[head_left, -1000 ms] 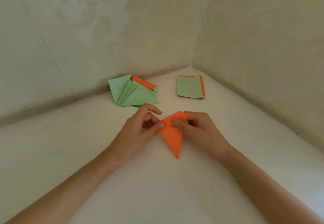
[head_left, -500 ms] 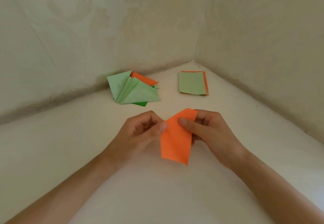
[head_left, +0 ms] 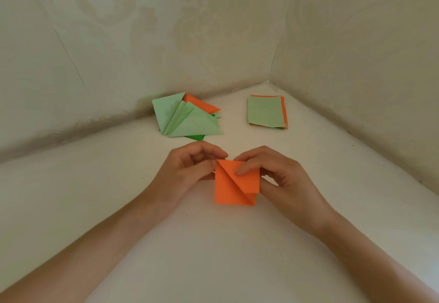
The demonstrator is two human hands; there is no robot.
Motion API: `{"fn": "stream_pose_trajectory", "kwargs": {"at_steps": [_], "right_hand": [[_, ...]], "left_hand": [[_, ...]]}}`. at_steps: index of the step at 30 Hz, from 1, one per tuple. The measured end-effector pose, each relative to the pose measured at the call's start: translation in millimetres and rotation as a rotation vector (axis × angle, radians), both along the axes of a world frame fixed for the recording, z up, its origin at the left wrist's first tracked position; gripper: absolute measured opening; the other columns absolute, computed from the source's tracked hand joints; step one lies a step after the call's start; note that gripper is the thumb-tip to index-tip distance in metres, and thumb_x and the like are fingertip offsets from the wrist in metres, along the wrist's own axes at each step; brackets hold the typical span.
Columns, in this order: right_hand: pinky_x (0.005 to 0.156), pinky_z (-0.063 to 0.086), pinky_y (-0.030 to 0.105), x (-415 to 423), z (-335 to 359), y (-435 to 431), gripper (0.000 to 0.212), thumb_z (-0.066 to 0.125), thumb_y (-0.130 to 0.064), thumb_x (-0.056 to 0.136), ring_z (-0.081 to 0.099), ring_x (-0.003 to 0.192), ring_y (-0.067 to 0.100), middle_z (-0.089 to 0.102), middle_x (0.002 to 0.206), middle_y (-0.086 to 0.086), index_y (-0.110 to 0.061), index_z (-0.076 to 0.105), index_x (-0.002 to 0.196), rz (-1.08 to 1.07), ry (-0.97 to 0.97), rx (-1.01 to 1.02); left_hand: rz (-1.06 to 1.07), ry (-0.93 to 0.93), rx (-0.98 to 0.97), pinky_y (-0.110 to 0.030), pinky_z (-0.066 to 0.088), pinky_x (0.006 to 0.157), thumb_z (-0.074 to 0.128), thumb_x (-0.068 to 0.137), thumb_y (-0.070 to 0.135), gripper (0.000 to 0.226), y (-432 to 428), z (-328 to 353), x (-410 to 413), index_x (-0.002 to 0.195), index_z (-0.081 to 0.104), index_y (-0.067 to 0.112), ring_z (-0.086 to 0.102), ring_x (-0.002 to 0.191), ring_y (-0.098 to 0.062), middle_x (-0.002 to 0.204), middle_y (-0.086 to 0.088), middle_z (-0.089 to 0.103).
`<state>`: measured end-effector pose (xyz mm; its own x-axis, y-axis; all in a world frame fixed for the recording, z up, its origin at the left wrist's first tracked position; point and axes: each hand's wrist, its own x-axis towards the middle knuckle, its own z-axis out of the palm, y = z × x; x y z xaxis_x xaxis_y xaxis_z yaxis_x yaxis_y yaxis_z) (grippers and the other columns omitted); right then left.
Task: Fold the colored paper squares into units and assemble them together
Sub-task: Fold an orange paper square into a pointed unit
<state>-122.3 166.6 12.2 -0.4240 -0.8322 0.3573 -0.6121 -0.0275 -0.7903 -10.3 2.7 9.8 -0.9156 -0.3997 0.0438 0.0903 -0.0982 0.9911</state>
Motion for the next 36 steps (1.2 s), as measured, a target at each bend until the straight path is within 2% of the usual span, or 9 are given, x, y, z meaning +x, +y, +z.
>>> {"fn": "stream_pose_trajectory", "kwargs": {"at_steps": [3,7,10,13,17,25,29,32,36], "right_hand": [[0.077,0.047,0.019,-0.1,-2.6,-0.7,0.033,0.056,0.004,0.081,0.061,0.095,0.009,0.062,0.104,-0.01,-0.024,0.07,0.093,-0.011,0.018,0.006],[0.079,0.045,0.019,0.3,1.6,2.4,0.032,0.045,-0.001,0.08,0.061,0.095,0.011,0.065,0.103,-0.005,-0.016,0.07,0.094,0.003,-0.002,0.037],[0.075,0.045,0.018,2.7,8.8,5.9,0.033,0.041,-0.007,0.078,0.06,0.084,0.009,0.066,0.095,-0.002,-0.016,0.065,0.099,0.005,-0.246,0.029],[0.063,0.045,0.018,7.6,9.8,2.3,0.016,0.06,-0.023,0.091,0.055,0.064,0.005,0.062,0.07,-0.006,-0.017,0.059,0.106,-0.068,-0.433,0.042],[0.049,0.044,0.019,9.8,11.2,-4.9,0.01,0.059,-0.004,0.088,0.051,0.05,0.011,0.059,0.059,0.005,-0.01,0.065,0.083,-0.143,-0.476,0.065],[0.048,0.046,0.02,8.1,13.7,-2.7,0.014,0.059,0.001,0.086,0.054,0.05,0.015,0.063,0.058,0.006,-0.006,0.066,0.076,-0.107,-0.627,0.106],[0.049,0.047,0.021,6.6,14.8,-3.3,0.016,0.06,0.0,0.084,0.055,0.053,0.015,0.064,0.06,0.006,-0.008,0.068,0.073,-0.111,-0.68,0.108],[0.053,0.05,0.027,4.1,15.2,-1.7,0.009,0.064,-0.007,0.078,0.059,0.058,0.021,0.066,0.066,0.012,-0.009,0.07,0.073,-0.097,-0.741,0.093],[0.058,0.053,0.034,6.0,15.9,-0.5,0.01,0.059,-0.001,0.085,0.064,0.061,0.026,0.069,0.072,0.018,-0.006,0.067,0.081,-0.047,-0.682,0.14]], "left_hand": [[-0.014,-0.009,0.007,-0.029,0.056,0.075,0.066,0.077,0.013,0.01,-1.0,1.2,0.2,0.076,0.074,0.019,0.065,0.078,-0.016,0.079,-0.004,0.069],[0.037,-0.056,-0.035,-0.019,0.053,0.066,0.069,0.076,0.004,0.007,3.3,3.9,-0.7,0.08,0.068,0.01,0.064,0.07,-0.01,0.074,0.0,0.068],[0.056,-0.063,-0.056,-0.013,0.048,0.06,0.065,0.08,-0.005,0.012,4.0,5.6,-1.0,0.08,0.066,0.007,0.062,0.064,-0.005,0.068,0.003,0.066],[0.051,-0.051,-0.077,-0.013,0.048,0.059,0.064,0.08,-0.006,0.013,5.0,6.0,-0.2,0.078,0.066,0.007,0.061,0.062,-0.003,0.065,0.005,0.064],[-0.011,-0.032,-0.111,-0.011,0.047,0.059,0.063,0.081,-0.005,0.012,4.9,9.2,0.8,0.08,0.066,0.006,0.061,0.062,-0.001,0.064,0.007,0.065],[-0.17,-0.077,-0.24,-0.023,0.055,0.074,0.062,0.076,0.016,0.017,-9.1,13.1,2.9,0.091,0.069,0.012,0.065,0.074,-0.012,0.076,-0.001,0.07],[-0.214,-0.091,-0.258,-0.028,0.054,0.08,0.059,0.089,0.012,0.012,-13.4,10.7,4.8,0.097,0.067,0.013,0.068,0.08,-0.01,0.081,0.003,0.071],[-0.34,-0.063,-0.243,-0.028,0.052,0.083,0.056,0.085,0.004,0.023,-15.4,9.8,8.4,0.106,0.061,0.013,0.066,0.092,-0.015,0.097,0.002,0.071],[-0.313,-0.059,-0.223,-0.021,0.051,0.073,0.076,0.077,0.01,0.016,-7.8,10.1,7.0,0.089,0.066,0.009,0.066,0.083,-0.014,0.094,-0.006,0.072]]}}
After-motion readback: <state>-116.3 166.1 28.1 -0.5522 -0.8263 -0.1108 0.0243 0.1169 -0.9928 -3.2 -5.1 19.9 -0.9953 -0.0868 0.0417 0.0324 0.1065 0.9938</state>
